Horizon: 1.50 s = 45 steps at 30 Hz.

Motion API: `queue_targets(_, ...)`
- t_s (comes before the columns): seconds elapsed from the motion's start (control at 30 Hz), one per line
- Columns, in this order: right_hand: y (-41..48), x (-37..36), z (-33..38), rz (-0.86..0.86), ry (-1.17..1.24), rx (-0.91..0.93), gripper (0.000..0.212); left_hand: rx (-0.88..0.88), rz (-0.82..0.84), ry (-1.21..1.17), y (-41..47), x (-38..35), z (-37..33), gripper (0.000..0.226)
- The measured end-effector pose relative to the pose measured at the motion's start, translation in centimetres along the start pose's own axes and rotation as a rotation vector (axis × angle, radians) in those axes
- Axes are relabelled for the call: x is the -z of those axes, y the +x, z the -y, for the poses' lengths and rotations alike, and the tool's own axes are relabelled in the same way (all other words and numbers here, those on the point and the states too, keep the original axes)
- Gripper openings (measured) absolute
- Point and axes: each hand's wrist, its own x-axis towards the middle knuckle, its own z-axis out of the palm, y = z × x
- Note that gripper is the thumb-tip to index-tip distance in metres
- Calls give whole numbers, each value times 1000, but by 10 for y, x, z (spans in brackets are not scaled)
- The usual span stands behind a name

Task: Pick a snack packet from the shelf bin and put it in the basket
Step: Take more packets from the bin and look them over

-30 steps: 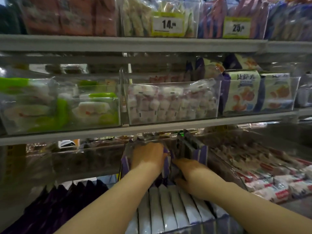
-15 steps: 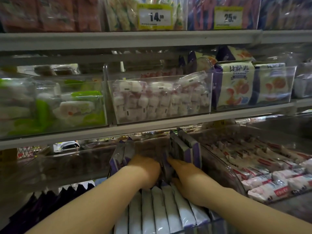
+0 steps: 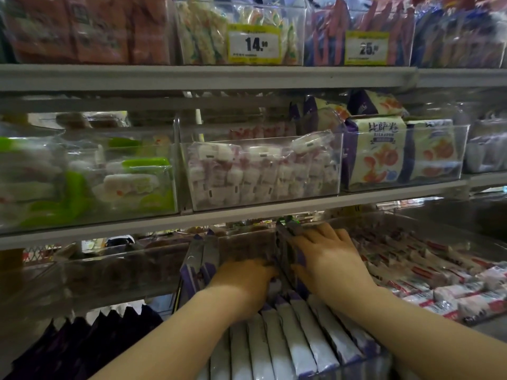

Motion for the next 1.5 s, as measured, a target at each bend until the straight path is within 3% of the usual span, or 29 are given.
queue_targets(0.1,9,-11,-2,139,-92,-44,69,-3,24,33,-2,1,4,41)
queue_targets(0.4,36,-20,0,373,-144,-112,72,6,41,-68,-7,3,3,38)
queue_targets(0.47,37,-17,-1,340,-113,-142,65,15,68,-57,-8,4,3,40)
queue_targets(0.6,24,-1,-3,22,102,-254,46,34,121,-59,-10,10,1,40)
queue_targets(0.67,17,11,-4,3,186,-295,40,74,95,-99,-12,17,0,37)
queue_targets(0.77,-3,34,-5,4,274,-350,36,133,-27,-239,-29,33,-1,34)
queue_targets(0.87,-30,61,3,-44,388,-441,37,187,-250,-414,-60,47,-10,28)
queue_targets(0.97,-62,82,22,-45,623,-554,35,279,-342,-672,-93,52,-31,31)
queue_targets(1.1,-115,106,62,-51,1088,-624,31,365,-219,-1272,-140,53,-72,45)
queue_targets(1.2,-158,112,87,117,1150,-557,37,363,-214,-1533,-171,46,-99,27)
queue_targets(1.27,-186,112,99,257,1155,-500,34,350,-250,-1629,-195,36,-109,13)
queue_targets(1.33,-210,110,106,346,1215,-528,36,305,-171,-1637,-223,18,-113,25)
queue_targets(1.5,-252,101,126,358,1648,-873,44,284,41,-1631,-282,-30,-135,38)
